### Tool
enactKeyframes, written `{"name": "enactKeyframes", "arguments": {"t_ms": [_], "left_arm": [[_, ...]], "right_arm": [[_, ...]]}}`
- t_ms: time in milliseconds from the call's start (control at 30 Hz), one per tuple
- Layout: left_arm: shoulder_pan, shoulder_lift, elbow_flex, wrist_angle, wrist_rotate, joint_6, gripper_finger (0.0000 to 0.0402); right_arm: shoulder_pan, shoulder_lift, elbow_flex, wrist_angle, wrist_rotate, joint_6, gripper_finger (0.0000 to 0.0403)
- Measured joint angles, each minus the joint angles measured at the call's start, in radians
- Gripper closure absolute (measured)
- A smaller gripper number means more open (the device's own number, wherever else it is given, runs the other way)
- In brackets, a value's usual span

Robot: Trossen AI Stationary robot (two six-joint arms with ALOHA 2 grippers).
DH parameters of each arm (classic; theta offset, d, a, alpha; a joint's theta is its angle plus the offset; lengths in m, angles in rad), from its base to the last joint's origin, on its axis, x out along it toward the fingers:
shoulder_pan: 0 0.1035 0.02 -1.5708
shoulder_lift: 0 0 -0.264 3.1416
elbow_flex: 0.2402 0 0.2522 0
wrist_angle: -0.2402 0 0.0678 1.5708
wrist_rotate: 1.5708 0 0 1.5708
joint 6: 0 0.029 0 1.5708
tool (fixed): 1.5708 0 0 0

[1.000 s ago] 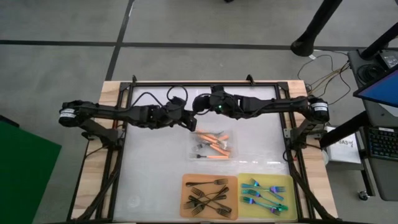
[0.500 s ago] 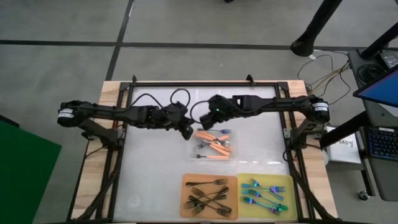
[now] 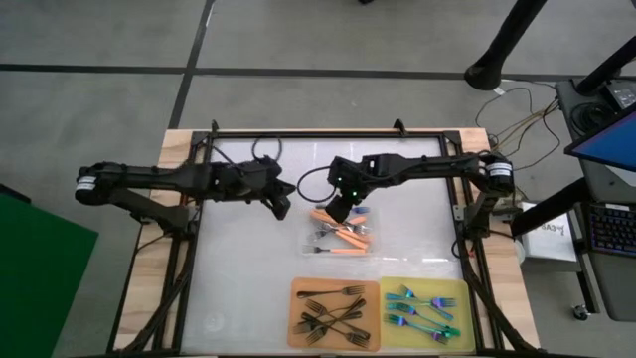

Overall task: Sort silverware by color (type)
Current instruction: Put the blue fork into the yellow bin

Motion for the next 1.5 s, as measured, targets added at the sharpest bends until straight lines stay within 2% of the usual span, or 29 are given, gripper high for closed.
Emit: {"name": "enactKeyframes", "arguments": {"t_ms": [200,367,500,633,900,1067,1500], "left_arm": [[0.0,-0.095,0.0,-0.019,-0.008,-0.004,0.0401],[0.0,-0.173,0.0,-0.055,-0.073,-0.012,0.0401],[0.0,-0.23,0.0,-0.088,-0.136,-0.013,0.0401],[0.0,-0.266,0.0,-0.107,-0.166,-0.013,0.0401],[0.0,-0.282,0.0,-0.122,-0.203,-0.013,0.0401],[0.0,-0.27,0.0,-0.123,-0.209,-0.013,0.0401],[0.0,-0.251,0.0,-0.132,-0.211,-0.013,0.0402]], "right_arm": [[0.001,0.07,0.0,-0.002,0.001,-0.24,0.0293],[0.001,0.128,0.0,-0.004,0.005,-0.313,0.0306],[0.001,0.151,0.0,-0.006,0.078,-0.367,0.0316],[0.001,0.165,0.0,-0.01,0.093,-0.46,0.0314],[0.001,0.203,-0.001,-0.021,0.19,-0.566,0.0289],[0.001,0.227,-0.002,-0.02,0.26,-0.645,0.0291],[0.001,0.288,0.002,-0.028,0.233,-0.661,0.0334]]}}
